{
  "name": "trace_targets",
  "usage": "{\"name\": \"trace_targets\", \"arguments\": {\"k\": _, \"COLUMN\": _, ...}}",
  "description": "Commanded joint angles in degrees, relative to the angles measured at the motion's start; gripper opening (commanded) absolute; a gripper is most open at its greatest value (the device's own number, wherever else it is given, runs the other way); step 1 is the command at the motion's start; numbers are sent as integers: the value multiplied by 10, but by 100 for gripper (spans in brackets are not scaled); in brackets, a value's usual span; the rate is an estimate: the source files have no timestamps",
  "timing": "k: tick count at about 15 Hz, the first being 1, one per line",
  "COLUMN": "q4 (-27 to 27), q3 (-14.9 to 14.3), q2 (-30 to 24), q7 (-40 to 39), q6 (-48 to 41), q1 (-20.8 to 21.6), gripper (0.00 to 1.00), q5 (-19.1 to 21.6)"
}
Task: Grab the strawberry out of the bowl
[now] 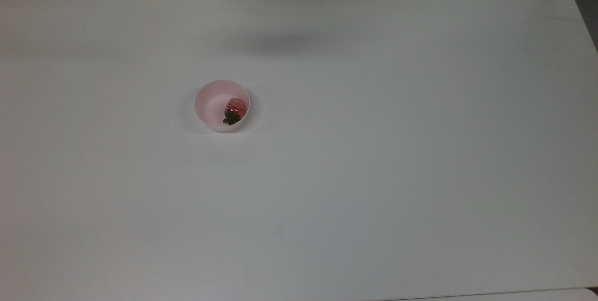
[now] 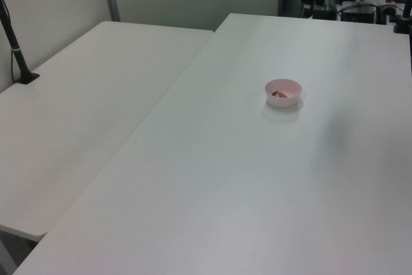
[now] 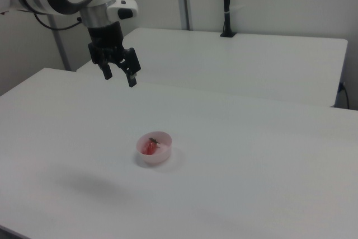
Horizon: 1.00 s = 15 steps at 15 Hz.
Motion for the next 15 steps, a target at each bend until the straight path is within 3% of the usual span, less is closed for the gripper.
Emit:
{"name": "trace_targets", "arguments": {"k": 1, "q4": -4, "q3": 7, "q2": -4, "q7": -8, "q6": 8, "q1": -3, "gripper": 100, "q5": -4}}
{"name": "trace_targets", "arguments": {"k": 11, "q4": -5, "q3": 7, "q2": -4, "q7": -19, "q6": 8, "q1": -6, "gripper": 100, "q5": -11}}
{"name": "trace_targets", "arguments": {"k": 15, "q4": -10, "q3": 6, "q2": 12, "q7": -139, "q6": 6, "q1": -18, "gripper": 100, "q5": -55}}
